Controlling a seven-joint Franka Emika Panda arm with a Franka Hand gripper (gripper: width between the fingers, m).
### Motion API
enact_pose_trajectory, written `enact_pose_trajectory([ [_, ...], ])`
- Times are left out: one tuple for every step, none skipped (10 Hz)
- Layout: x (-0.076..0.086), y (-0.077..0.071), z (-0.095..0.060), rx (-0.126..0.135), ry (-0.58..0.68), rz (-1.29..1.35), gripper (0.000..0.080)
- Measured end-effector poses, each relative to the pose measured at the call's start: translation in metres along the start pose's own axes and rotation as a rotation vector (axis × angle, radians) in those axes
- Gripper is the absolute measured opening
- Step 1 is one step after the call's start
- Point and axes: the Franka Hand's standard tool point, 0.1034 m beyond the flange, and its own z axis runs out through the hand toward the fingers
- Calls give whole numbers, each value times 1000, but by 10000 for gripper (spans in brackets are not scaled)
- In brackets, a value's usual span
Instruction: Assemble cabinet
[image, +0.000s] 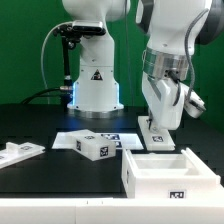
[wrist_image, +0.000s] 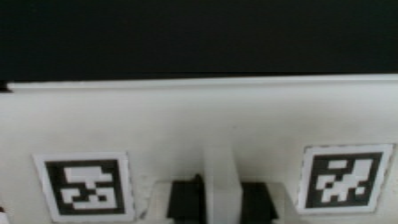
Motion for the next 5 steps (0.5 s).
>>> enact_pose_trajectory([
  [0,0,1,-5,2,-4,64],
  [1,6,3,-64,6,-3,64],
  [2,7,2,-142,14,-1,64],
  [5,4,2,-181,20,-18,64],
  [12,6,-1,-246,17,-24,64],
])
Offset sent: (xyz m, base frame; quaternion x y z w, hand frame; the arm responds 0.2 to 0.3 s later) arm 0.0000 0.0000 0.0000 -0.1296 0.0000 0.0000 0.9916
